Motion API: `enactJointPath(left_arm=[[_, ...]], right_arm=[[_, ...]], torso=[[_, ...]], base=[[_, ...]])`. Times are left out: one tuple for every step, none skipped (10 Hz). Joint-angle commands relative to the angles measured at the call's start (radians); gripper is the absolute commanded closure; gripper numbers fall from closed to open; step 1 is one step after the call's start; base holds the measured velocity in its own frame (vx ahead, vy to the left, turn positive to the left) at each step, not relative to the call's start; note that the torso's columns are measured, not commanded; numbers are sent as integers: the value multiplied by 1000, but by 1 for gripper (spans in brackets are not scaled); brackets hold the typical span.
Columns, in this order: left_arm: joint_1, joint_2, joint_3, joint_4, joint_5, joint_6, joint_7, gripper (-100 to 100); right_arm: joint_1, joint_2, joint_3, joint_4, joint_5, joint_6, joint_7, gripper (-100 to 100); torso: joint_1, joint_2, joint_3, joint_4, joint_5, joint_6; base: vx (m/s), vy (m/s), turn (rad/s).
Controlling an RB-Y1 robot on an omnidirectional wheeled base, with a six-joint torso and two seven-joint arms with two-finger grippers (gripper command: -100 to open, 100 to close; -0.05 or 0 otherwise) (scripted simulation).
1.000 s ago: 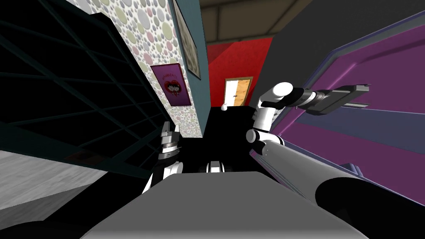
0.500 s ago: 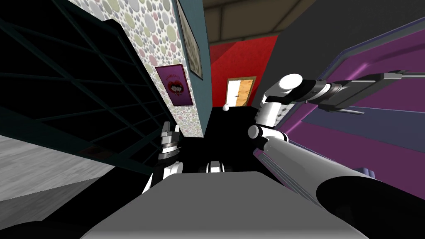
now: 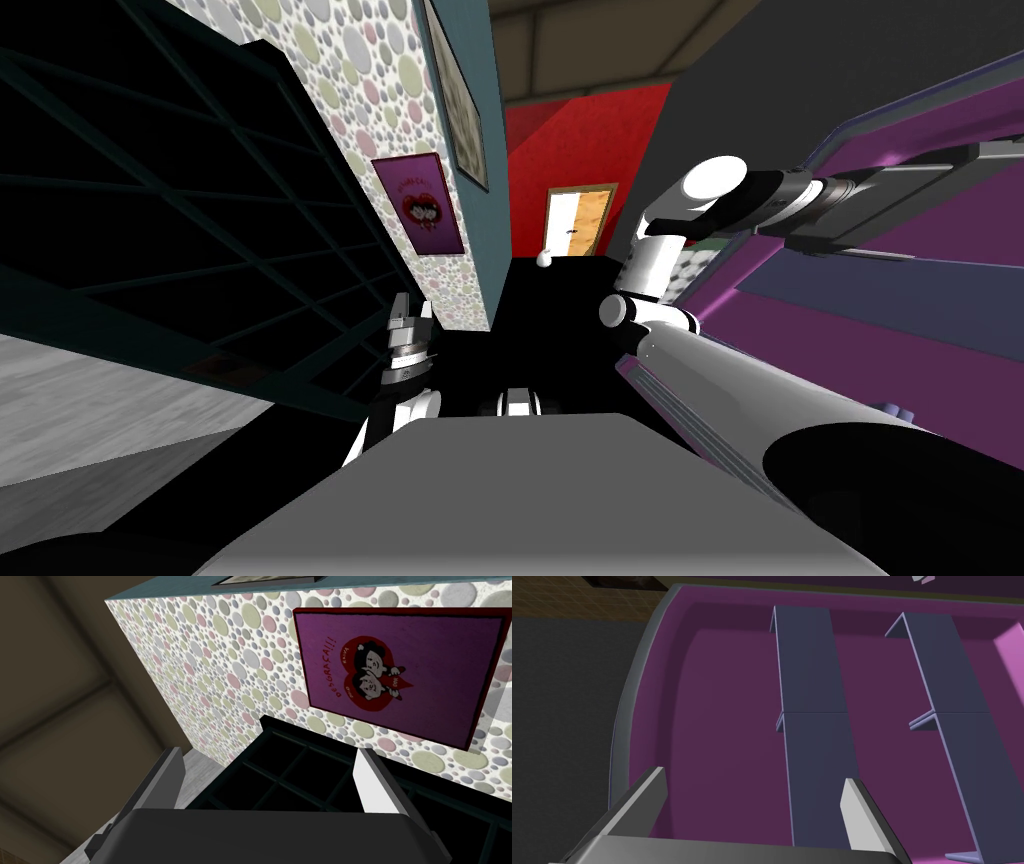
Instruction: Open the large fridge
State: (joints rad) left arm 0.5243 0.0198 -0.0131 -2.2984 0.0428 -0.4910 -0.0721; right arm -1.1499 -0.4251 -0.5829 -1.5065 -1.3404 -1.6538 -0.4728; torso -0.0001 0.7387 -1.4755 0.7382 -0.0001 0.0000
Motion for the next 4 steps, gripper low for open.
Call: enactJointPath(left_arm=[[0, 0, 0, 0, 0, 0, 0, 0], [0, 0, 0, 0, 0, 0, 0, 0], [0, 0, 0, 0, 0, 0, 0, 0], [0, 0, 0, 0, 0, 0, 0, 0]], right_arm=[[0, 0, 0, 0, 0, 0, 0, 0], [0, 0, 0, 0, 0, 0, 0, 0], [0, 0, 0, 0, 0, 0, 0, 0], [0, 0, 0, 0, 0, 0, 0, 0]], torso=[[0, 0, 0, 0, 0, 0], [0, -1, 0, 0, 0, 0], [0, -1, -1, 0, 0, 0], [0, -1, -1, 0, 0, 0]], base=[[0, 0, 0], [0, 0, 0], [0, 0, 0], [0, 0, 0]])
